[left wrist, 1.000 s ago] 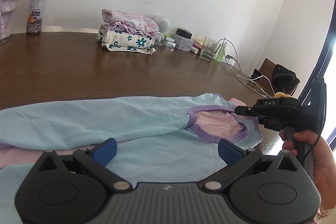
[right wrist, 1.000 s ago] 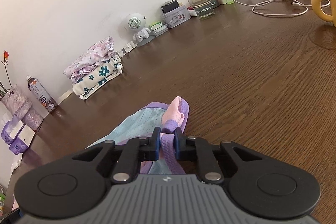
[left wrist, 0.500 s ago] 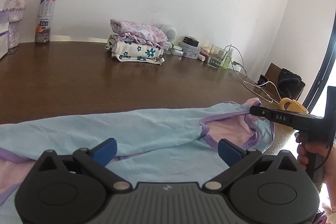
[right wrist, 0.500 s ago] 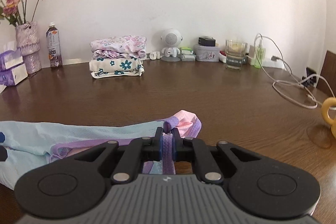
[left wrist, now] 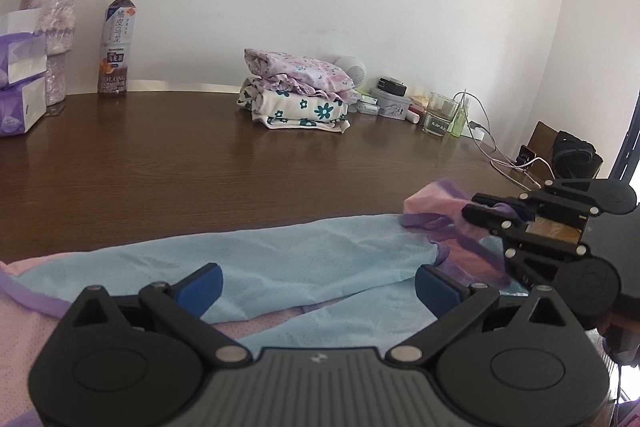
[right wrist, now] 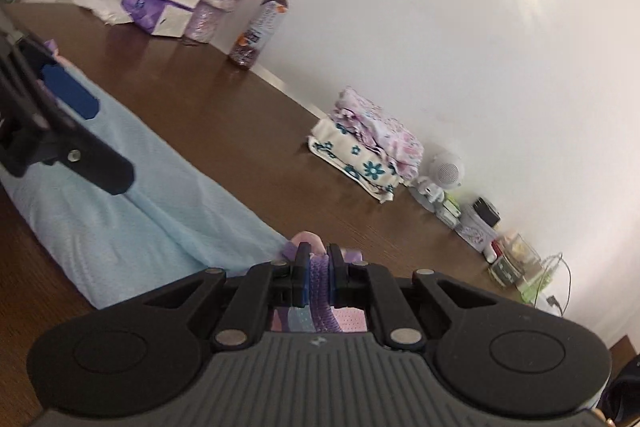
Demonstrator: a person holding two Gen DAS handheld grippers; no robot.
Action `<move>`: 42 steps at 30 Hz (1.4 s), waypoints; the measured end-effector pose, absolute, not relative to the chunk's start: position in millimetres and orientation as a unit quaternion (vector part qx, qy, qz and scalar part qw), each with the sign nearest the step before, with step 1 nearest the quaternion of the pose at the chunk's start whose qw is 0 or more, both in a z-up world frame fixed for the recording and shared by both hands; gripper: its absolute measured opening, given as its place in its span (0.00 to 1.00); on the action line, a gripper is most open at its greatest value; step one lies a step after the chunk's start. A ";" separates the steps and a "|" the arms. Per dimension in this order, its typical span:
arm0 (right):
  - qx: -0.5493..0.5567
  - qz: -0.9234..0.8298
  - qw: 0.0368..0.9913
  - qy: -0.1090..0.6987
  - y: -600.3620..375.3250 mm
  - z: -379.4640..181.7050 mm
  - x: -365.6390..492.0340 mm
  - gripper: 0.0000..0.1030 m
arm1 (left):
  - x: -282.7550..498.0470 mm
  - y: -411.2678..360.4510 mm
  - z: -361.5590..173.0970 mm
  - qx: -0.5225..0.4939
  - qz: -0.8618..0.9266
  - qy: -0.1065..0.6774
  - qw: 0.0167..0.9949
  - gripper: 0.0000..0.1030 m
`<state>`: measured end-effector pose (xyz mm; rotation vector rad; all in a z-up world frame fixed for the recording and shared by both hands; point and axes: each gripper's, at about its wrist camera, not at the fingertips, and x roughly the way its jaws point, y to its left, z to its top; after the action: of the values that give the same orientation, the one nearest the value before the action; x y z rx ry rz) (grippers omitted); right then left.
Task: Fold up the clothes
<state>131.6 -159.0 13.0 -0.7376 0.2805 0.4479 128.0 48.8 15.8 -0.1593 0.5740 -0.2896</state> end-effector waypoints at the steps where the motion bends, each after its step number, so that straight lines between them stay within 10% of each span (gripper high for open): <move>1: -0.368 0.221 0.894 0.132 -152.4 9.7 128.2 0.07 | 128.2 48.7 15.3 -0.078 -0.143 0.283 0.945 1.00; 10: -0.358 0.246 0.886 0.164 -150.5 -2.0 121.4 0.10 | 128.1 46.1 11.8 -0.072 -0.151 0.294 0.941 1.00; 15: -0.239 0.287 0.903 0.211 -173.7 15.2 128.9 0.47 | 129.2 45.5 9.9 -0.074 -0.151 0.298 0.939 1.00; 25: -0.010 0.254 0.928 0.273 -238.8 38.9 185.8 0.46 | 131.4 43.3 7.5 -0.080 -0.161 0.308 0.934 1.00; 32: 0.021 0.284 0.904 0.318 -228.4 20.1 211.6 0.03 | 132.6 45.2 5.9 -0.087 -0.159 0.313 0.932 1.00; 42: 0.026 0.212 0.939 0.269 -257.9 30.5 198.4 0.29 | 130.3 41.4 7.1 -0.083 -0.164 0.314 0.931 1.00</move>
<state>198.4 -257.9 30.5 0.0534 0.5496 0.4337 130.3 41.4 7.1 -0.1698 0.6435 -0.3365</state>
